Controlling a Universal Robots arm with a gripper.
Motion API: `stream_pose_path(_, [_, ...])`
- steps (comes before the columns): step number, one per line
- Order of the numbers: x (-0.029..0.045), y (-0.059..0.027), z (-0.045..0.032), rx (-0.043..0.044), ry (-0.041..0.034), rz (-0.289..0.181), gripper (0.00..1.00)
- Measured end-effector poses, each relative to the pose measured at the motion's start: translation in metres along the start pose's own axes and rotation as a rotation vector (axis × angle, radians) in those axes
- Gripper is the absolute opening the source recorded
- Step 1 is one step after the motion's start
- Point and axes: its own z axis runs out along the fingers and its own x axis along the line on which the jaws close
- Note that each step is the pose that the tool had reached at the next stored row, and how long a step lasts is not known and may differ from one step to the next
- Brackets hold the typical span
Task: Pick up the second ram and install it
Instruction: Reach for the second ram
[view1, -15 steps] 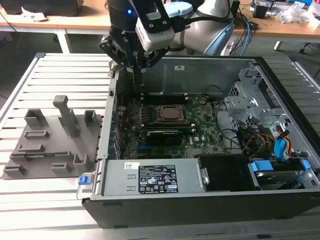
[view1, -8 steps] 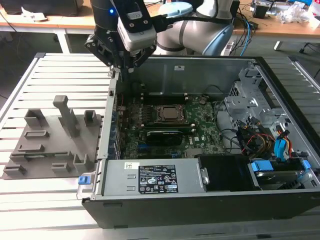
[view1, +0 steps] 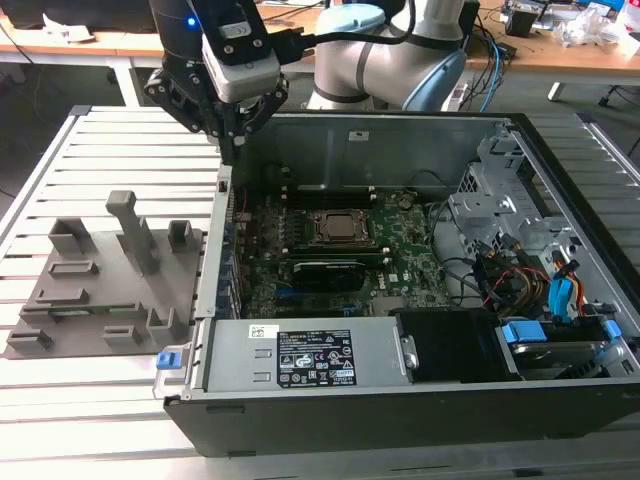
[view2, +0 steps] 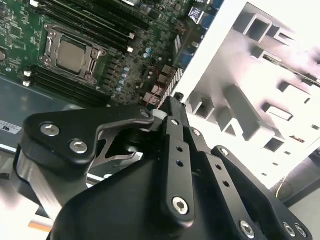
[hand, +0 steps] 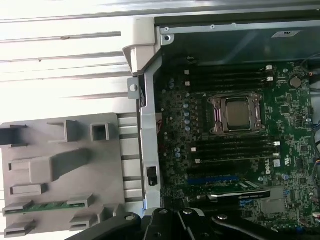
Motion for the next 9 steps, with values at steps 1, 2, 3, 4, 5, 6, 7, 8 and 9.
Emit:
stream_pose_path(1, [0.0034, -0.0003, -0.0001, 0.0, 0.0, 0.0, 0.11])
stream_pose_path(2, [0.0066, -0.0005, -0.0002, 0.0001, 0.0, 0.0, 0.11])
stream_pose_path(3, [0.0083, -0.0006, -0.0002, 0.0, 0.0, 0.0, 0.11])
stream_pose_path(4, [0.0101, -0.0008, -0.0003, 0.0001, 0.0, 0.0, 0.11])
stream_pose_path(5, [0.0149, -0.0011, -0.0004, 0.0001, 0.0, 0.0, 0.11])
stream_pose_path(6, [0.0174, -0.0013, -0.0004, 0.0, 0.0, 0.0, 0.11])
stream_pose_path(7, [0.0195, -0.0014, -0.0005, 0.0001, 0.0, 0.0, 0.11])
stream_pose_path(8, [0.021, -0.0015, -0.0005, 0.0, 0.0, 0.0, 0.11])
stream_pose_path(9, [0.0223, -0.0017, -0.0006, 0.0001, 0.0, 0.0, 0.11])
